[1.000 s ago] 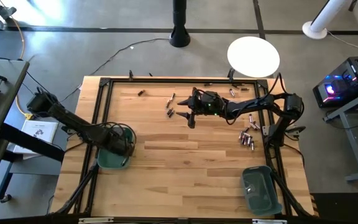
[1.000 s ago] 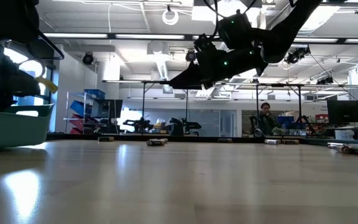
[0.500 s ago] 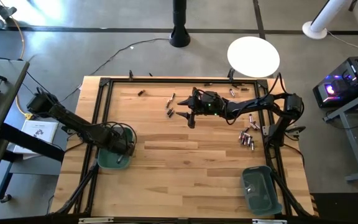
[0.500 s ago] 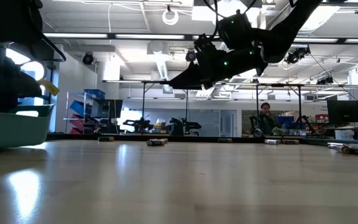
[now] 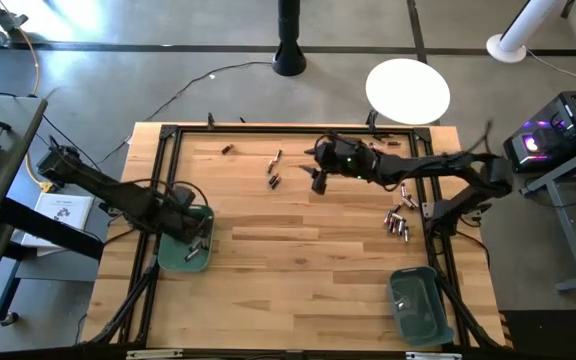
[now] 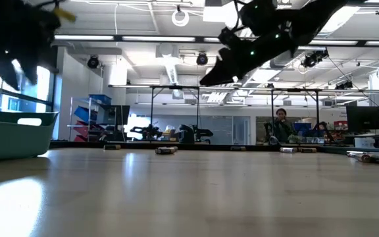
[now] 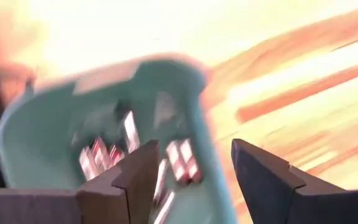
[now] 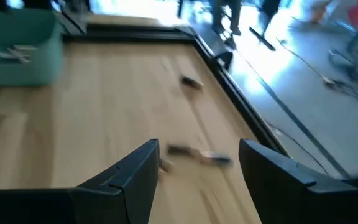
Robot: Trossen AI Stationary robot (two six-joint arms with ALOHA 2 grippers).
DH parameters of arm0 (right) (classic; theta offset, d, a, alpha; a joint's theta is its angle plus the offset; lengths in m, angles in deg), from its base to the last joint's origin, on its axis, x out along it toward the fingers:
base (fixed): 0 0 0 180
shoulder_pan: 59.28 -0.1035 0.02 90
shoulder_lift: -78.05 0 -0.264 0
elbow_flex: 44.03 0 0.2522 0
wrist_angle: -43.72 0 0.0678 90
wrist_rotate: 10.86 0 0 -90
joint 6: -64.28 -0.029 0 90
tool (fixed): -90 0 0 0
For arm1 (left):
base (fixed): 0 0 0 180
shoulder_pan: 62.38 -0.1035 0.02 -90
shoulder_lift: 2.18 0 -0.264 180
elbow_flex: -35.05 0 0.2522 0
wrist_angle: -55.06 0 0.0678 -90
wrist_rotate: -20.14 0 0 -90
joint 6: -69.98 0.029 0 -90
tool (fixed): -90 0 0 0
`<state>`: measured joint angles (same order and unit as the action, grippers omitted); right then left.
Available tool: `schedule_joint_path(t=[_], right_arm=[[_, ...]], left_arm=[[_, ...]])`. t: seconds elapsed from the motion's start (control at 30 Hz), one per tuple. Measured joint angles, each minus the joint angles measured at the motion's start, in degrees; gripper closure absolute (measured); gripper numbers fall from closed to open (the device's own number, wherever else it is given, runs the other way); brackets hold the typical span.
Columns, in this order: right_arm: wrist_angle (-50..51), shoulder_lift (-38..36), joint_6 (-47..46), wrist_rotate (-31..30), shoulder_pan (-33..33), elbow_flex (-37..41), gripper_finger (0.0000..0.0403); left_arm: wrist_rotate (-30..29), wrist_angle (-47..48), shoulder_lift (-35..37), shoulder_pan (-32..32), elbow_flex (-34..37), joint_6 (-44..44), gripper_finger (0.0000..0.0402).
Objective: Sort batteries
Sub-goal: Put the silver battery into the green bin
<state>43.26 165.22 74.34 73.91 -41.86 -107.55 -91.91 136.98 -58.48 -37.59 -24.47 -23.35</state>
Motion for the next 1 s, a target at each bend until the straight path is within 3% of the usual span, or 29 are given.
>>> schedule_joint_path(t=[0.2, 0.3, 0.5, 0.73, 1.0], right_arm=[[20.63, -5.52, -13.49, -3.18, 4.07, -0.02, 0.0187], [31.17, -4.81, -21.87, -3.66, 7.77, 0.0, 0.0187], [39.36, 0.85, -30.5, -14.05, 13.73, 0.0, 0.0187], [41.09, 7.45, -35.3, -17.26, 20.5, 0.0, 0.0187], [40.07, 8.14, -35.39, -18.84, 24.95, 0.0, 0.0187]], left_arm=[[-24.55, -11.72, 0.92, 0.23, -0.05, 17.29, 0.0206], [-31.89, -22.99, 0.92, -1.93, 3.14, 28.77, 0.0206], [-32.63, -50.91, 0.75, -8.13, 11.61, 54.43, 0.0206], [-31.26, -76.92, 0.7, -14.5, 18.88, 73.79, 0.0206], [-25.78, -81.58, 0.7, -18.58, 19.78, 80.37, 0.0206]])
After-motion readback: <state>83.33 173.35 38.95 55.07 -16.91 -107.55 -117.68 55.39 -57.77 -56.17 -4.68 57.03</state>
